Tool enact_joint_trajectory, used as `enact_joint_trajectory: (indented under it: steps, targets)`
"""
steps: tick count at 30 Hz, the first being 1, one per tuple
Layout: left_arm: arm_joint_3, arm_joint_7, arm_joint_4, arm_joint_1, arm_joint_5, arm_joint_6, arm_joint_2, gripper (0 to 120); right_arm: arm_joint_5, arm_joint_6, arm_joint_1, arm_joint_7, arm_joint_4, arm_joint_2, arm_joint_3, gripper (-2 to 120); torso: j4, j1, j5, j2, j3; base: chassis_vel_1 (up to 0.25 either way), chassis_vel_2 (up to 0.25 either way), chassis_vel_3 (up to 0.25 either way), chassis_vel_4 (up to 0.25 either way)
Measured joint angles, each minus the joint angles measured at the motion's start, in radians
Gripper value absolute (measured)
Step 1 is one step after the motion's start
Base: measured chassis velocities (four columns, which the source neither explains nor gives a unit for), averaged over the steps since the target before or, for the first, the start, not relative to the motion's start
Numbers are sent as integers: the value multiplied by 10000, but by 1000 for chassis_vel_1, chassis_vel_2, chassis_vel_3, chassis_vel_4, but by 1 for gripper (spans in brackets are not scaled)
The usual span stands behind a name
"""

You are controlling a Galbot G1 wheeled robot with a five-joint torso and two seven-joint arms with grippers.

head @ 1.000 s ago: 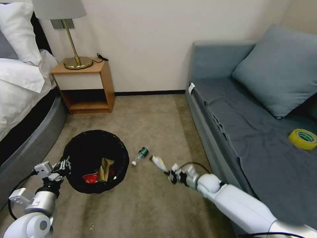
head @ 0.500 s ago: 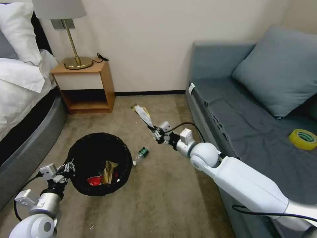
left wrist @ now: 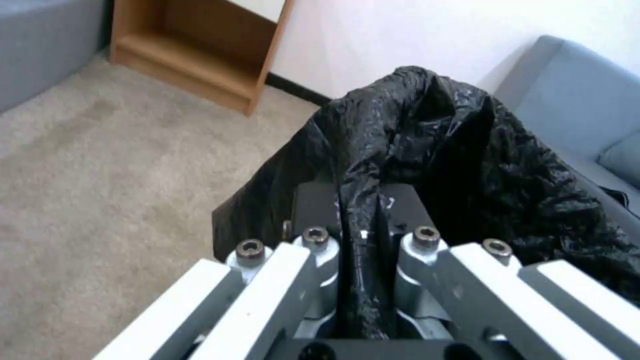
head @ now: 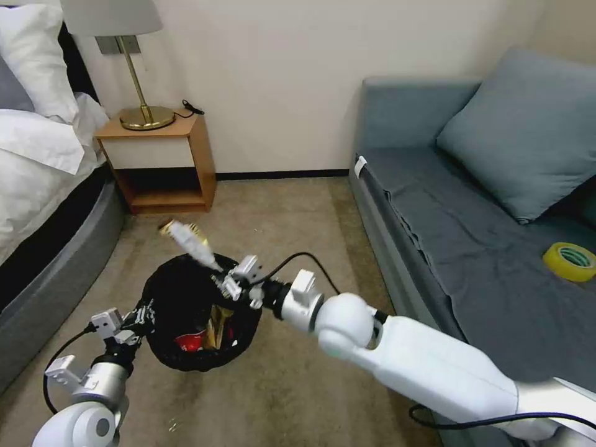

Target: Pick up the trash bin, then pick up the garbage on the floor and place it into the trash bin.

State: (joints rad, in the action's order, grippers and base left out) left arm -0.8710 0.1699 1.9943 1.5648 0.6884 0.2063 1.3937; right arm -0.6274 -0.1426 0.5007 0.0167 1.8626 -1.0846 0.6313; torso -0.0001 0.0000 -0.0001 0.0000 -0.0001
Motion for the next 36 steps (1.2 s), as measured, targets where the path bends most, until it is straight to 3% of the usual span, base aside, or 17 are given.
enact_joint_trajectory:
  steps: [7,14,27,36]
  targets:
    - [80,-6,79,134,6,88,28,6,690,54,370,317,-447,-360,85,0,3,0,1,1,0,0,0,0,0]
    - [81,-25,321,215,24,198,241,6,1381,165,1001,448,-694,-37,-10,0,1,0,2,0,0,0,0,0,0]
    - [70,45,655,343,120,314,626,6,1507,107,1193,460,-201,690,-225,51,1,0,1,0,0,0,0,0,0]
    - [-12,50,714,400,168,325,548,6,1479,121,1295,210,55,684,-466,83,2,0,1,0,0,0,0,0,0]
